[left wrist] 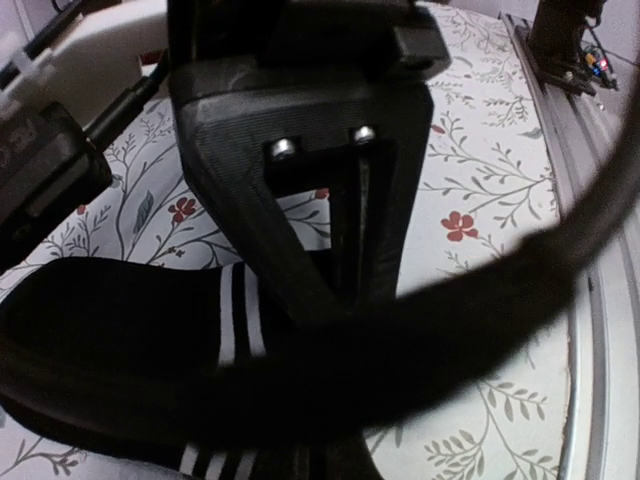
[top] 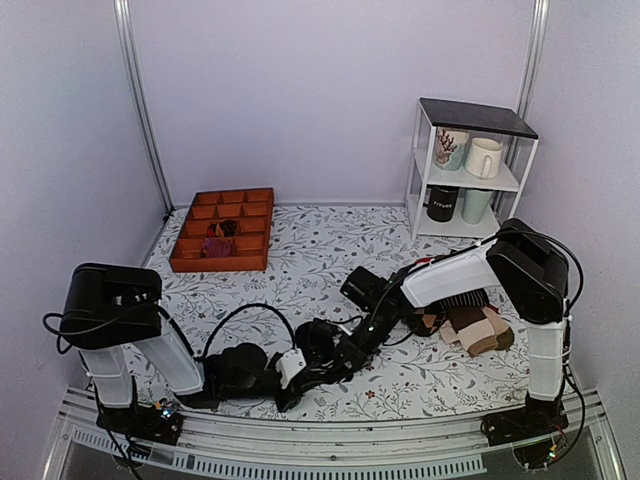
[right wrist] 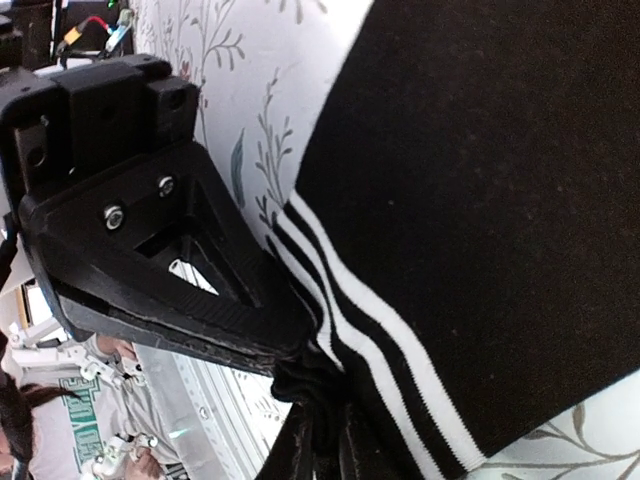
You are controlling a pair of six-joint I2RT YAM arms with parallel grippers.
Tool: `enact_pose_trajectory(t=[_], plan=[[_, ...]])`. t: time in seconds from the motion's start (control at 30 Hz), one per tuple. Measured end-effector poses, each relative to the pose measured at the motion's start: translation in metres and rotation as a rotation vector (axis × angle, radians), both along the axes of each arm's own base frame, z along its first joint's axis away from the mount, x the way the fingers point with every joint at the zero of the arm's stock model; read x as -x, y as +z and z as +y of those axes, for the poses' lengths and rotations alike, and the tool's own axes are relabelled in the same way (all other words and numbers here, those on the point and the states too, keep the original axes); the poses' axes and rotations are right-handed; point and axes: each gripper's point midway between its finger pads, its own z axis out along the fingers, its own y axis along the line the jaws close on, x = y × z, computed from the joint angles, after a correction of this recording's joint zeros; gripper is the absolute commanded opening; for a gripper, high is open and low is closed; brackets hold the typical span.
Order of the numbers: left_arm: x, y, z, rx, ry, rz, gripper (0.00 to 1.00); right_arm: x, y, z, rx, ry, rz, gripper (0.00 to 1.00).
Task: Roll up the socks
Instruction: Roll the sock at the center of the board.
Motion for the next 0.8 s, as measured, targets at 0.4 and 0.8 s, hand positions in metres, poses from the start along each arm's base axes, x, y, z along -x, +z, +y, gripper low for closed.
enact_pose_trajectory(t=[0.4,0.8], plan=[[-0.006,-0.002,0.004,0.087,0.065,0.302,0.00,-0.010,0.055,-0.004,-0.386,0.018,-0.389,0.52],[-0.003,-0.004,0.006,0.156,0.066,0.401,0.00,0.036,0.066,0.004,-0.600,0.310,-0.923,0.50]])
